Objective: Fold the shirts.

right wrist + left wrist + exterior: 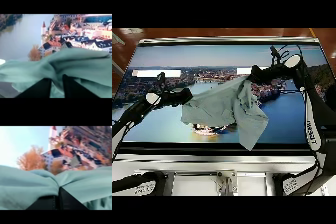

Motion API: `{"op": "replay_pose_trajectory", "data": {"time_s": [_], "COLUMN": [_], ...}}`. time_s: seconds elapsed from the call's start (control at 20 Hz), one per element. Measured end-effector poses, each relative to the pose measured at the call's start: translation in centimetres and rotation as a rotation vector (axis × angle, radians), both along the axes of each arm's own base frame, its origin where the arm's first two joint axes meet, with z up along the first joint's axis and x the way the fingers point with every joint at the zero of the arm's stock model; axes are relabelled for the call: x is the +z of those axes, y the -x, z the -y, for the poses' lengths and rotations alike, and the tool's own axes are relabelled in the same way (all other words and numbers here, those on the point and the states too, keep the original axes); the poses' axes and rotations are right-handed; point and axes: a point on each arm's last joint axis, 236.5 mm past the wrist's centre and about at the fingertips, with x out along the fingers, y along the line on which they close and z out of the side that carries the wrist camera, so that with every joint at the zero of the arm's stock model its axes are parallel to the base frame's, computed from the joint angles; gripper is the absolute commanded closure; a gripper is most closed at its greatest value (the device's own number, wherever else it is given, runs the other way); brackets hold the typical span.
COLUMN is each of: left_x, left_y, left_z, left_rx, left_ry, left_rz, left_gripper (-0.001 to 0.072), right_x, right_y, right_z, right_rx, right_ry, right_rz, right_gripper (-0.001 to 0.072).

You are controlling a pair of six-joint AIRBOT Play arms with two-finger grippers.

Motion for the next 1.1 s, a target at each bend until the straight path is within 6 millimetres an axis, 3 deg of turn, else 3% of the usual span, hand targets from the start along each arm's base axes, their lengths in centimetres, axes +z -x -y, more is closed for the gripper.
{"op": "replay_pose_trajectory", "data": {"time_s": [0.05, 0.1, 0.15, 0.25, 0.4, 0.55, 0.65, 0.8, 0.9, 1.1], "left_x": [-0.9, -1.6, -2.2, -2.0, -1.0, -1.2, -2.5, -5.0, -6.1, -8.2], "left_y": [-0.1, -0.1, 0.1, -0.2, 1.0, 5.0, 8.6, 11.9, 12.3, 12.3], "left_z": [0.0, 0.0, -0.1, -1.7, -5.8, -9.7, -11.3, -11.4, -10.6, -8.6], "left_rx": [0.009, 0.018, 0.02, 0.013, -0.049, -0.095, -0.109, -0.098, -0.078, -0.086], "left_ry": [0.008, 0.023, 0.038, 0.043, 0.07, 0.132, 0.157, 0.197, 0.237, 0.264], "left_rz": [-0.022, -0.045, -0.075, -0.099, -0.191, -0.349, -0.455, -0.529, -0.52, -0.52], "left_gripper": [0.0347, 0.0068, 0.0002, 0.0002, 0.0009, 0.0022, 0.0009, 0.0002, 0.0002, 0.0003], "right_x": [-0.7, -1.0, -1.1, -1.0, -0.4, -1.3, -1.6, -1.9, -2.2, -2.7], "right_y": [0.0, 0.0, 0.1, 0.3, 2.5, 6.6, 10.1, 14.1, 15.5, 15.9], "right_z": [0.0, 0.0, -0.2, 0.9, 5.1, 12.3, 15.5, 18.5, 18.9, 19.0], "right_rx": [-0.007, -0.011, -0.009, 0.004, 0.069, 0.075, 0.072, 0.026, 0.004, -0.03], "right_ry": [-0.002, -0.008, -0.016, -0.002, 0.088, 0.188, 0.168, 0.121, 0.097, 0.086], "right_rz": [-0.02, -0.033, -0.042, -0.038, -0.058, -0.205, -0.329, -0.439, -0.465, -0.46], "right_gripper": [0.0082, 0.0082, 0.0083, 0.0083, 0.0082, 0.0082, 0.0082, 0.0082, 0.0082, 0.0083]}}
